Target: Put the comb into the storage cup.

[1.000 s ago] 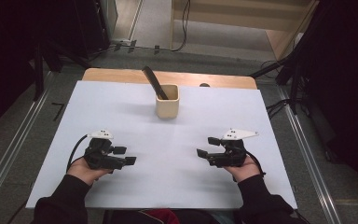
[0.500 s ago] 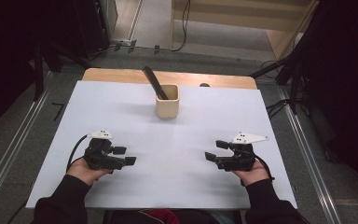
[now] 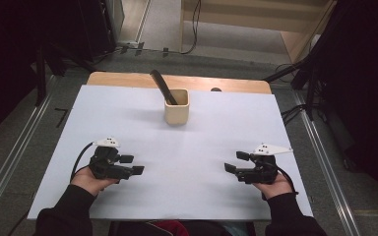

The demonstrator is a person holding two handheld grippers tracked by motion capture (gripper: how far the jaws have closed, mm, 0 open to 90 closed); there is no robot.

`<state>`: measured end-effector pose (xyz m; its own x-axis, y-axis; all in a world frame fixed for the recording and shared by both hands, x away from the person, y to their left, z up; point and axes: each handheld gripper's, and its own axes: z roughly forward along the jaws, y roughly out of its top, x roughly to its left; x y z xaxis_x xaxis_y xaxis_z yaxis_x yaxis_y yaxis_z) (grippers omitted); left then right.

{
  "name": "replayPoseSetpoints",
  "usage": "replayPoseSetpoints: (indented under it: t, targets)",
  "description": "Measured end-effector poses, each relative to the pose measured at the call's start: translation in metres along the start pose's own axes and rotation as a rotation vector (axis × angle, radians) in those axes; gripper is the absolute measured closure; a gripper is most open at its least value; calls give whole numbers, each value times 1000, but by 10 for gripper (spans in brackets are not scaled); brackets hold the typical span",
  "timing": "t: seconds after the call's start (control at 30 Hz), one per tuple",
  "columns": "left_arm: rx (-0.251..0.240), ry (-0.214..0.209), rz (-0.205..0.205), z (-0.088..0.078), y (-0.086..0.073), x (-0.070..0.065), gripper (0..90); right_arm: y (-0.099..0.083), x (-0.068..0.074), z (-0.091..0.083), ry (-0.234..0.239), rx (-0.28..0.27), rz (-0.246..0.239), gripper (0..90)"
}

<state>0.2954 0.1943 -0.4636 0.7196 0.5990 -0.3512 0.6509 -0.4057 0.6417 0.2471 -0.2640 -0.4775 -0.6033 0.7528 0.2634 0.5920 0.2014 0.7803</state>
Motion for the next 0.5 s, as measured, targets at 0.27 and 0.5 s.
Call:
replayPoseSetpoints:
  t: [0.27, 0.5]
  targets:
    - [0, 0, 3, 0, 0, 0, 318, -1, -1, 0, -3, 17, 3, 247]
    - [-1, -2, 3, 0, 0, 0, 318, -1, -1, 1, 2, 19, 0, 245]
